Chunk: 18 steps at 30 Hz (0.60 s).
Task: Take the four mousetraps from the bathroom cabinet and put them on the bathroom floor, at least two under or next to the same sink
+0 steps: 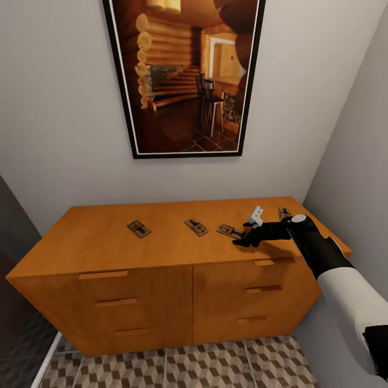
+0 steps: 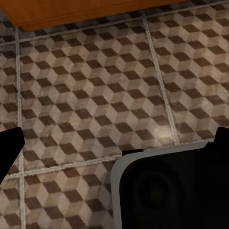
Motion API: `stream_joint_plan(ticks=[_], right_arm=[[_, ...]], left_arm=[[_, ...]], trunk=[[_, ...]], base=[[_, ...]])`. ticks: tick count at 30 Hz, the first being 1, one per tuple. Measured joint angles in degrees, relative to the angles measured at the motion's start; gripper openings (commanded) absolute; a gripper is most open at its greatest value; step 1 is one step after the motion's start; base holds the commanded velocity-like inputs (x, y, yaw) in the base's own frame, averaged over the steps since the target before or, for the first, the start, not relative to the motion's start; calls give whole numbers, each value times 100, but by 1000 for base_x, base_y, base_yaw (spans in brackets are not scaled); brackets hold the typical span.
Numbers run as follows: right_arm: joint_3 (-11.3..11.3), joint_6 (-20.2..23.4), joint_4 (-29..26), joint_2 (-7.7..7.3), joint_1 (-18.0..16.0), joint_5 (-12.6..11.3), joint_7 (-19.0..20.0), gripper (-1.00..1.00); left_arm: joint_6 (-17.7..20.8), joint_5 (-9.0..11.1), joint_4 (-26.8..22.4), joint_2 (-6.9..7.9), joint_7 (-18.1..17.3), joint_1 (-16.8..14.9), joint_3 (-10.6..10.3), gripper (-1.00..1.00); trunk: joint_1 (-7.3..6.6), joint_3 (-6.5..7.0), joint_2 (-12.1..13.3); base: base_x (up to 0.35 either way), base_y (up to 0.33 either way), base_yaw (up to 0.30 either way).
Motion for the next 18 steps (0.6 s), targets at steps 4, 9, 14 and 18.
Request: stream_joint_plan(ticks=[4,9,14,18], right_arm=[[0,1,-5,1,0,0,0,100],[1,5,-8,0,0,0,0,100],[1,7,-8,0,0,0,0,100],[1,7,-8,0,0,0,0,100]], left_arm=[[0,0,0,-1,0,0,0,100],[0,0,0,0,0,0,0,100],[0,0,0,1,-1,0,0,100],[0,0,0,0,0,0,0,100]], trunk=[[0,-2,0],[0,-3,0],[0,-3,0],[0,-3,0]], base=[[0,0,0],[0,0,0],[0,0,0],[0,0,0]])
